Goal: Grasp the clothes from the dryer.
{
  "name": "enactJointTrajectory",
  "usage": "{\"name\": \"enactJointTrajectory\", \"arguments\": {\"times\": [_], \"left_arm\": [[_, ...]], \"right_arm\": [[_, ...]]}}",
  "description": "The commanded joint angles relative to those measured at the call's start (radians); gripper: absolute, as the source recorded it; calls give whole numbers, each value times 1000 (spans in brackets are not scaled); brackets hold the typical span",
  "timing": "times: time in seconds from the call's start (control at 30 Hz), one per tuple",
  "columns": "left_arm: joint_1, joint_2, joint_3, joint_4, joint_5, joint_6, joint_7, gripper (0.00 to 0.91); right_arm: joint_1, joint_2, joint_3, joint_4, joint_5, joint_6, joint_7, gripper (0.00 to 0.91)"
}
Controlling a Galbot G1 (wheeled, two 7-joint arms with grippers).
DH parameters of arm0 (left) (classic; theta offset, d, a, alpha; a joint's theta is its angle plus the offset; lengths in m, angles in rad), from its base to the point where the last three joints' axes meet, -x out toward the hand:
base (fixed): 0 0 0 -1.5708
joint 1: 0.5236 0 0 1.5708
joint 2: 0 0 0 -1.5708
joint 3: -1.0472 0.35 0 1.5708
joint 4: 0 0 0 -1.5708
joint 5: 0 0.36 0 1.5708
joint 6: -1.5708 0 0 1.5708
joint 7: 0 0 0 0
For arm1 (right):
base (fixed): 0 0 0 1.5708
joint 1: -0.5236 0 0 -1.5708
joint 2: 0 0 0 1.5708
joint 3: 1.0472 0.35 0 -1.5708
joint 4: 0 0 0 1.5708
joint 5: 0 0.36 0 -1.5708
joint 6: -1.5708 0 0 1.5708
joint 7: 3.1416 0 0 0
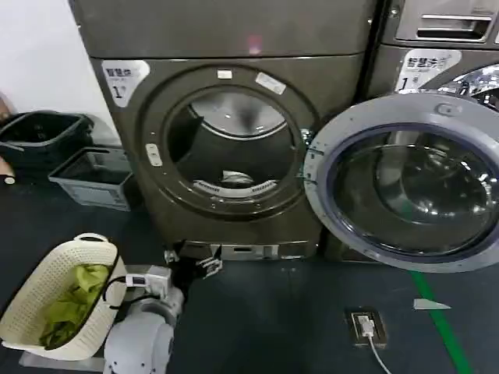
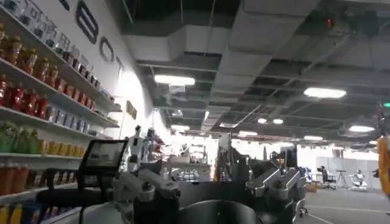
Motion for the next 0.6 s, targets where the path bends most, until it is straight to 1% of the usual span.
{"name": "enactJointTrajectory", "arguments": {"times": [0.03,0.2,0.47,0.6], "left_arm": [[1,0,1,1,2,49,0,907],[2,0,2,0,3,49,1,907],[1,-1,7,-1,13,49,2,907],[2,-3,17,1,22,49,1,907]], "right_arm": [[0,0,0,1,0,0,0,907],[-1,1,-1,0,6,5,0,907],[-6,0,8,-12,10,27,15,907],[-5,2,13,-13,33,40,26,907]]}}
